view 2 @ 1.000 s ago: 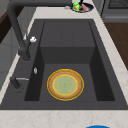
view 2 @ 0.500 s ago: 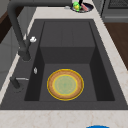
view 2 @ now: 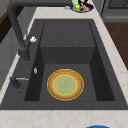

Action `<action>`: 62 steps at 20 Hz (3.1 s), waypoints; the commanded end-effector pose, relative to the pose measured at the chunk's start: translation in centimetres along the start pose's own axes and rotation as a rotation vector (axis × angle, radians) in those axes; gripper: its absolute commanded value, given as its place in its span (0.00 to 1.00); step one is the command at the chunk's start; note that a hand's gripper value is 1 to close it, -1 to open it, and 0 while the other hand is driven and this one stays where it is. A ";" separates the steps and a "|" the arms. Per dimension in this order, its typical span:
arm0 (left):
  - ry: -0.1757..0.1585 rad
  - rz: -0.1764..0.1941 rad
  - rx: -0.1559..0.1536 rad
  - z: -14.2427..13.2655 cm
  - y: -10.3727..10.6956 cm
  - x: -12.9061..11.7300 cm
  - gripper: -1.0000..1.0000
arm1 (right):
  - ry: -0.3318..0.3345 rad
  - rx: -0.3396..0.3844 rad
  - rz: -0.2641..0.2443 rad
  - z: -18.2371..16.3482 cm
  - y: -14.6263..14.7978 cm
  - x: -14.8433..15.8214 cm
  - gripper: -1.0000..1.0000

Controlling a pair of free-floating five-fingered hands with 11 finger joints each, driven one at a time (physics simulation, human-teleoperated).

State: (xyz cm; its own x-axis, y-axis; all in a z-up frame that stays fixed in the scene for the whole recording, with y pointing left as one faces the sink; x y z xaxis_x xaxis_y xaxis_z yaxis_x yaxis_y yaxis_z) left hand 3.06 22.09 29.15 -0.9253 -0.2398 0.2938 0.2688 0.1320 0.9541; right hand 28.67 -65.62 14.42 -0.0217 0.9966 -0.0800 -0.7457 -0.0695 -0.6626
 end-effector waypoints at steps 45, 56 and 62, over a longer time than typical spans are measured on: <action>0.000 0.000 0.000 0.0 0.0 0.0 0.50 | 0.372 -0.870 -0.045 4.3 12.9 3.3 1.00; 0.000 0.000 0.000 0.0 0.0 0.0 0.50 | 0.390 -0.849 -0.031 4.8 10.5 3.3 1.00; 0.000 0.000 0.000 0.0 0.0 0.0 0.50 | 0.358 -0.758 -0.037 3.3 9.1 2.0 0.00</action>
State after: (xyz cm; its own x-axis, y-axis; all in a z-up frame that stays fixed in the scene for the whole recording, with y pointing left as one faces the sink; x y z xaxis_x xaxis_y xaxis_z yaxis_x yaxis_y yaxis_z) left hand 3.06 22.09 29.15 -0.9253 -0.2398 0.2938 0.2688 0.1320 0.9541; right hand 18.82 -63.53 10.71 0.3308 0.9259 -0.1823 -0.0120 -0.1890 -0.9819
